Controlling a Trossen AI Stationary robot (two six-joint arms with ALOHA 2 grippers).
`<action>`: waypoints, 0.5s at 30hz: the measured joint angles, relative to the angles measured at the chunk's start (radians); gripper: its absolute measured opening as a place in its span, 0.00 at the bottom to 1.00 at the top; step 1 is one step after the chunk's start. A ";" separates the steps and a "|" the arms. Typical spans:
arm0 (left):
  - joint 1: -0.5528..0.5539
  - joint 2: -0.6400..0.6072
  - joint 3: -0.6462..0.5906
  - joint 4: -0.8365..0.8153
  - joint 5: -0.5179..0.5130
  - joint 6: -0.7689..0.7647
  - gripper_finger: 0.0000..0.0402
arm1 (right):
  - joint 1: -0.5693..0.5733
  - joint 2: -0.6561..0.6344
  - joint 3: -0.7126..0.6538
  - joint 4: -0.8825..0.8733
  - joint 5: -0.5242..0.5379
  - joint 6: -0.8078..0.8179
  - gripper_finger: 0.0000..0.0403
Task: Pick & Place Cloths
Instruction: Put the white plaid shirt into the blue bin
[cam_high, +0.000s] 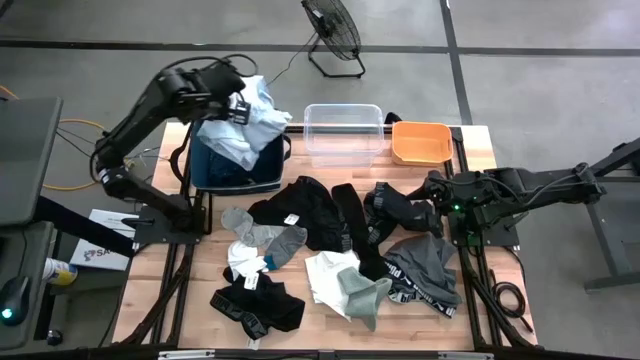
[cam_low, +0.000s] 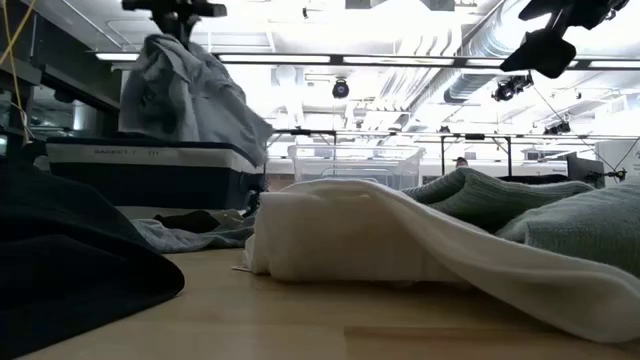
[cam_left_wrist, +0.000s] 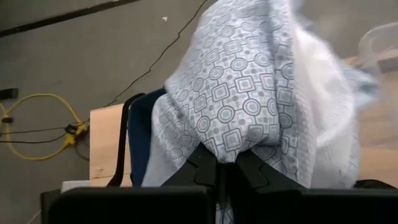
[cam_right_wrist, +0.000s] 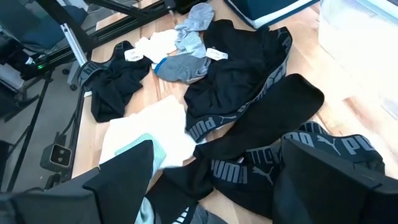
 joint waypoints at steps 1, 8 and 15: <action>0.000 -0.013 0.000 0.000 0.003 0.000 0.02 | 0.000 0.000 0.000 0.000 0.004 0.001 0.87; 0.000 -0.059 0.000 -0.001 0.084 0.019 0.02 | 0.000 0.000 0.000 0.001 0.030 0.008 0.87; 0.000 -0.058 -0.115 0.004 0.128 0.034 0.02 | 0.000 0.000 0.000 0.001 0.030 0.024 0.87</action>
